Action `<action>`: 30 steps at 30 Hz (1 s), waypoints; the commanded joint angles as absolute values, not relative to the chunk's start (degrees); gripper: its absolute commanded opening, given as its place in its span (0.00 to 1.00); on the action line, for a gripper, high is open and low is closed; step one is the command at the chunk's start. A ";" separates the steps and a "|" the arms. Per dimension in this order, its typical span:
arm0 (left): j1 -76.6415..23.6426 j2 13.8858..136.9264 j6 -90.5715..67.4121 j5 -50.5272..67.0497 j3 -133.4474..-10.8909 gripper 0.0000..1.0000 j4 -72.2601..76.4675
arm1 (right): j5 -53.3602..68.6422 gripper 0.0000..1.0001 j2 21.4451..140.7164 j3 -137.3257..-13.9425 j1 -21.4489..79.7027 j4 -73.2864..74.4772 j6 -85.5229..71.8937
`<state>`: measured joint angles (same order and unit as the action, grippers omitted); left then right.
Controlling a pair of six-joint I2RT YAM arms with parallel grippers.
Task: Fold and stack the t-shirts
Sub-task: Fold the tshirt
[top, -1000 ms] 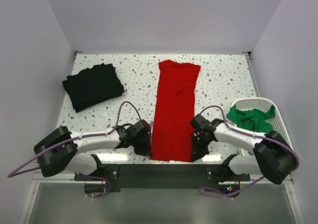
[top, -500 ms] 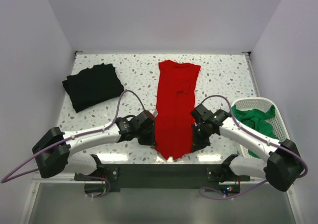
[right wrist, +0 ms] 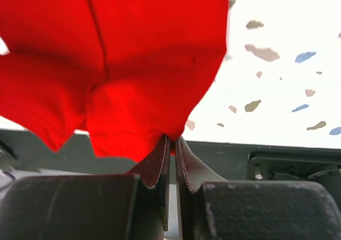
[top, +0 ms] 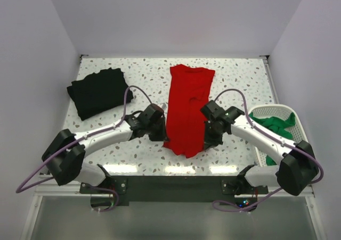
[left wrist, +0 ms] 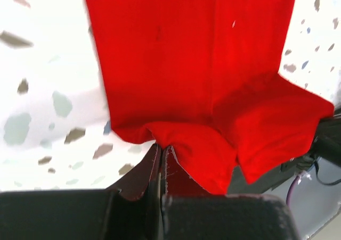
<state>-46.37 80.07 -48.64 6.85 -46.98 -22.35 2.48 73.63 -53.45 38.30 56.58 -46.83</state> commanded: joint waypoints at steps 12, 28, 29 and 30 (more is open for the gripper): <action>-34.64 97.72 -38.24 10.46 -67.05 0.00 -16.61 | -0.70 0.00 91.13 -71.78 26.20 49.83 -39.73; -25.75 111.71 -35.07 18.19 -81.55 0.00 -12.40 | -1.23 0.00 104.32 -84.72 16.80 49.48 -35.25; -25.49 112.14 -35.07 18.28 -82.00 0.00 -12.31 | -1.06 0.00 105.11 -86.03 16.44 49.40 -34.98; -25.14 113.28 -35.07 18.37 -82.61 0.00 -12.48 | -0.88 0.00 106.51 -86.74 16.09 49.39 -34.46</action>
